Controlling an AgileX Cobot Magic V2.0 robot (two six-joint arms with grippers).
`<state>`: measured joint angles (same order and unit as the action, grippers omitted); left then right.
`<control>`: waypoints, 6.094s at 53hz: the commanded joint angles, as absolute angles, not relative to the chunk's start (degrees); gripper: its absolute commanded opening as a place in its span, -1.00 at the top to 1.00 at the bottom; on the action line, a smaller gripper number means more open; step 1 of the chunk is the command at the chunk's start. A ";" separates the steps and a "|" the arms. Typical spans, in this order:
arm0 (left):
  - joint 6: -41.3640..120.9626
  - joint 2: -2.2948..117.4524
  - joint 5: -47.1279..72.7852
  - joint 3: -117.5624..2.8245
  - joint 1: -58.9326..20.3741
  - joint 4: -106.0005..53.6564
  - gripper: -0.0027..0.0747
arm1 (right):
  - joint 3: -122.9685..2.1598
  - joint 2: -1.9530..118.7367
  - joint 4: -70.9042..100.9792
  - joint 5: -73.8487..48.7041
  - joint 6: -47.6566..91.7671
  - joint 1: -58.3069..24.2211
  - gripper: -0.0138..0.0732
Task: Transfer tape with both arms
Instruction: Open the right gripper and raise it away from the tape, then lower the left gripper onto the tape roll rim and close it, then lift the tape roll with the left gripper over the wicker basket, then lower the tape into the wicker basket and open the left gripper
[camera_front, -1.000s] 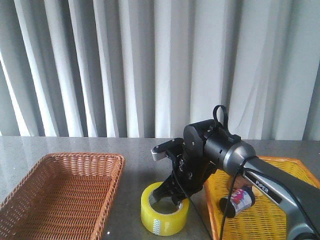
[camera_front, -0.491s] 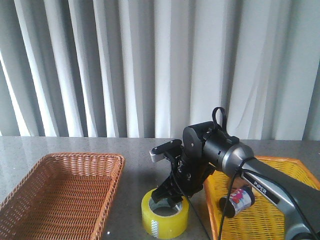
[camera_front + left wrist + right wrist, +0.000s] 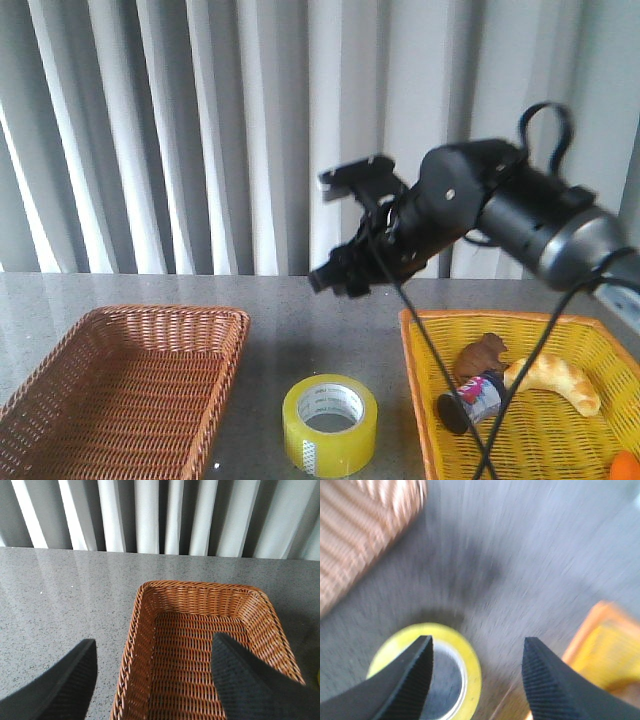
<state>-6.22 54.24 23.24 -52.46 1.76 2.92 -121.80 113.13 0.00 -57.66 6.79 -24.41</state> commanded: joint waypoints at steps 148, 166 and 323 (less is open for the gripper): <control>-11.40 119.21 57.02 -115.03 -29.94 0.00 -0.27 | -81.09 75.64 0.87 -30.67 7.12 5.72 0.70; -12.41 122.36 57.19 -115.03 -29.94 -0.67 -0.25 | -81.09 75.64 0.87 -30.78 7.12 5.72 0.70; -20.34 103.17 41.86 -88.23 -9.09 12.84 0.93 | -81.09 75.64 0.87 -30.83 7.17 5.72 0.70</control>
<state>-19.11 105.51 45.53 -86.45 -9.23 12.46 -79.56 77.53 0.94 -34.77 6.73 5.52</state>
